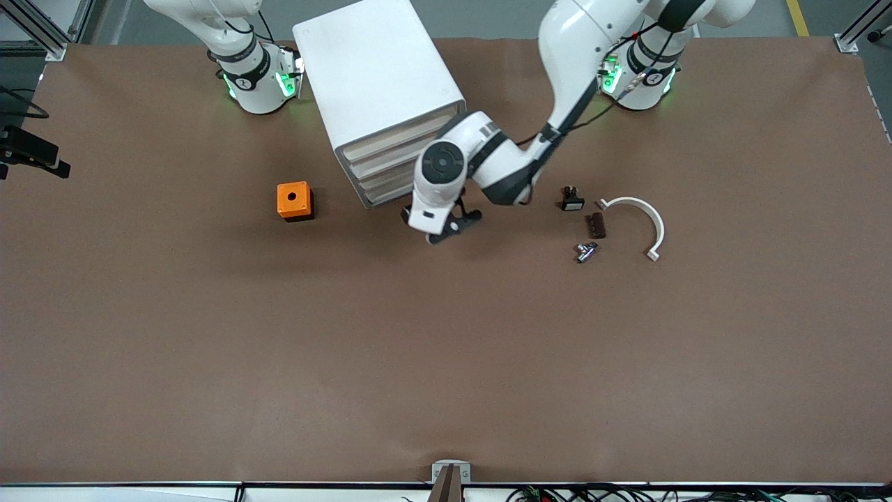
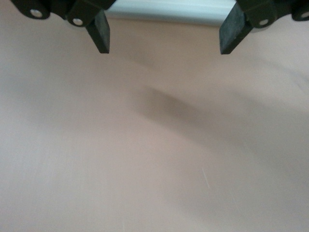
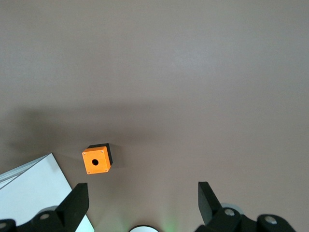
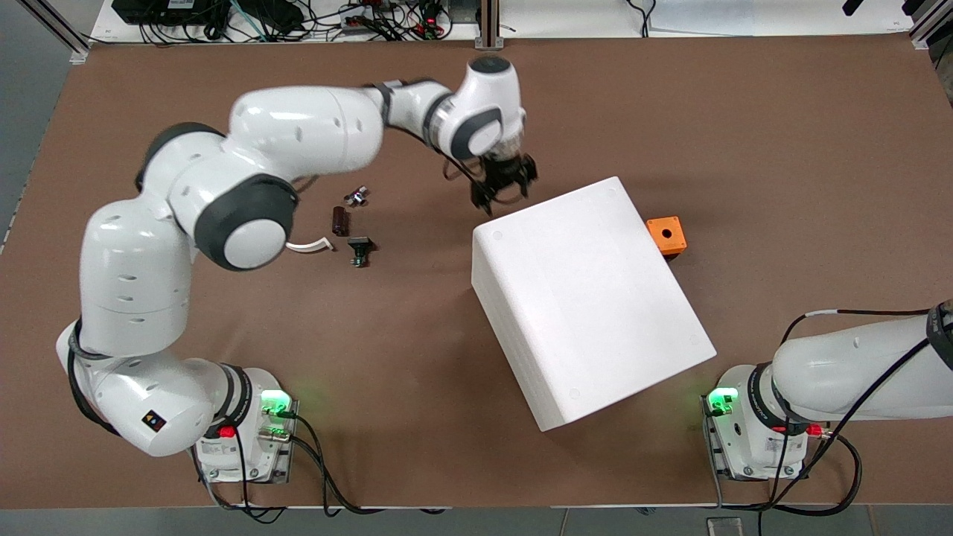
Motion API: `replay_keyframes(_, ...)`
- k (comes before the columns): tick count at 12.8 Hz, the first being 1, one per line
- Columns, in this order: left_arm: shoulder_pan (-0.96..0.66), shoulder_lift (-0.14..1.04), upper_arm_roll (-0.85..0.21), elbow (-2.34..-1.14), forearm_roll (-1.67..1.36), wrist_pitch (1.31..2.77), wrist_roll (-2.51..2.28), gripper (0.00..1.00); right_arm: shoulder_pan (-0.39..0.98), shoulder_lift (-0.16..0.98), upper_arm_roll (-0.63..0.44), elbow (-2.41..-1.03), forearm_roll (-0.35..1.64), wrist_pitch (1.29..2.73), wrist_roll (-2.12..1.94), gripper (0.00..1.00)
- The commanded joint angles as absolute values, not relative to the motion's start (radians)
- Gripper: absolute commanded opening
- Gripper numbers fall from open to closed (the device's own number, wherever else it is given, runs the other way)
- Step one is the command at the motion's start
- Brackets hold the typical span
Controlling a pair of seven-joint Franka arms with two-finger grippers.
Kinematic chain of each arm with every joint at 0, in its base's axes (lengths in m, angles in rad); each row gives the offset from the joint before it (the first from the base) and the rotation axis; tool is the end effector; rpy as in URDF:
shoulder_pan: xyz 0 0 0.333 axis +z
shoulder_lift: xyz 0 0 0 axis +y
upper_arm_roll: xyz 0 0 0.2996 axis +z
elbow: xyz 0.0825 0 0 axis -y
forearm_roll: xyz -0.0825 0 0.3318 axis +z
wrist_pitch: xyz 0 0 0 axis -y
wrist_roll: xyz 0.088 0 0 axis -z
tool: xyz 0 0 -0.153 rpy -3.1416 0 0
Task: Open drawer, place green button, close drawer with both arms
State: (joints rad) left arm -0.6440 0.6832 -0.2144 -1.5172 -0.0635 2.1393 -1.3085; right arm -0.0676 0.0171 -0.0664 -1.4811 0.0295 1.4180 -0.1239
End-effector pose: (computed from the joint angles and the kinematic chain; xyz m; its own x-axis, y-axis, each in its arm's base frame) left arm 0.4339 -0.4838 0.2356 0.8466 0.4959 -0.1931 0.5046 -0.8633 -0.0049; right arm 0.4843 -0.0601 0.5780 0.9971 -0.0054 -0.0759 -0.0083 -0.9992 -0.0379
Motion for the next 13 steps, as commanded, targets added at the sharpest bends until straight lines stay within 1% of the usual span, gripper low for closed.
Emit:
replay_keyframes(1,-0.518,0.569,-0.219,-1.542,0.018,2.05,-1.305,1.0,-0.083,-0.116,-0.046,-1.653,0.031,1.502,-0.138,1.0)
replay_keyframes(4,-0.402,0.451,-0.222,-1.539,0.031,1.936,-1.146,1.0,-0.071,-0.175,-0.046,-1.727,0.021,1.535,-0.138,1.0)
replay_keyframes(7,-0.254,0.345,-0.219,-1.523,0.04,1.812,-0.932,1.0,-0.072,-0.195,-0.046,-1.747,0.021,1.562,-0.138,1.0)
replay_keyframes(10,-0.106,0.263,-0.219,-1.522,0.04,1.778,-0.716,1.0,-0.072,-0.196,-0.046,-1.747,0.008,1.562,-0.14,1.0)
replay_keyframes(13,-0.077,0.207,-0.219,-1.519,0.113,1.715,-0.635,1.0,-0.072,-0.199,-0.044,-1.747,-0.005,1.56,-0.14,1.0)
